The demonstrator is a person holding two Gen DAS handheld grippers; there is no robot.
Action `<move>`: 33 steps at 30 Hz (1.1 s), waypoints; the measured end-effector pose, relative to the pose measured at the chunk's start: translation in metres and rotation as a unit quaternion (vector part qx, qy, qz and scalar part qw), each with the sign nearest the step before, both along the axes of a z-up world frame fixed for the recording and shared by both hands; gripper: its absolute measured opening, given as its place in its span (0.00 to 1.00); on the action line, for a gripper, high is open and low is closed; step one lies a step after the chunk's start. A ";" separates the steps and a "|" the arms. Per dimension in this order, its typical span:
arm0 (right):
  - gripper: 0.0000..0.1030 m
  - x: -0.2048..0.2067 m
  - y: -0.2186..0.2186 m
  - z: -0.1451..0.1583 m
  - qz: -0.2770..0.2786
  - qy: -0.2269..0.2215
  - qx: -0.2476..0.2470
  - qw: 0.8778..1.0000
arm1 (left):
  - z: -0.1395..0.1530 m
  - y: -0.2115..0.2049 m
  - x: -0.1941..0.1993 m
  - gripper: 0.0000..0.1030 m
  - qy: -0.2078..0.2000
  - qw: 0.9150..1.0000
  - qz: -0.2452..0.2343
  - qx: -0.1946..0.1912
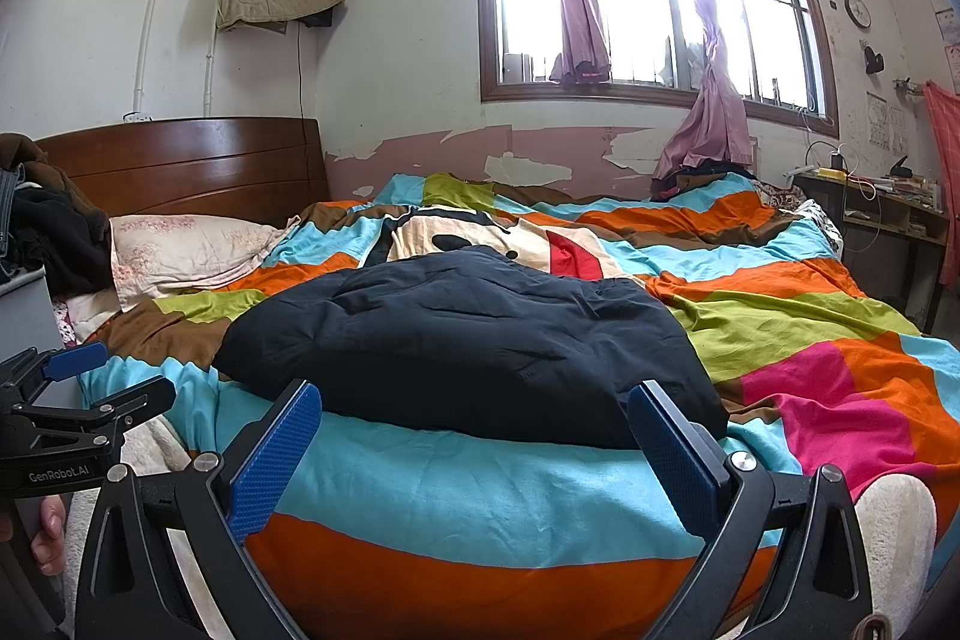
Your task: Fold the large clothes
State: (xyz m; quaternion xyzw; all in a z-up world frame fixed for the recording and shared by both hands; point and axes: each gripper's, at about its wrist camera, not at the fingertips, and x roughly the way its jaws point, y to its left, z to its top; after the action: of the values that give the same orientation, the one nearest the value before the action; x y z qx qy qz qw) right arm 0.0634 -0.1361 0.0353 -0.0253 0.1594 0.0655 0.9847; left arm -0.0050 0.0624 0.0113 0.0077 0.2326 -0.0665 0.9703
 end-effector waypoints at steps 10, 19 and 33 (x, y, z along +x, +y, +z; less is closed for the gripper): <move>1.00 0.000 0.000 0.000 0.000 0.000 0.001 1.000 | 0.000 0.000 0.000 0.92 -0.001 1.000 0.000 0.000; 1.00 0.000 -0.001 0.000 0.000 0.000 0.000 1.000 | -0.001 0.001 0.000 0.92 -0.002 1.000 -0.001 0.001; 1.00 0.000 -0.001 0.000 0.000 0.000 0.001 1.000 | -0.001 0.001 0.000 0.92 -0.003 1.000 -0.001 0.002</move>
State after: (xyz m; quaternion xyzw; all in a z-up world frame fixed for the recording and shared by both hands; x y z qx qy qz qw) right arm 0.0633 -0.1368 0.0353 -0.0245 0.1593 0.0654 0.9848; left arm -0.0051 0.0637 0.0098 0.0097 0.2296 -0.0669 0.9709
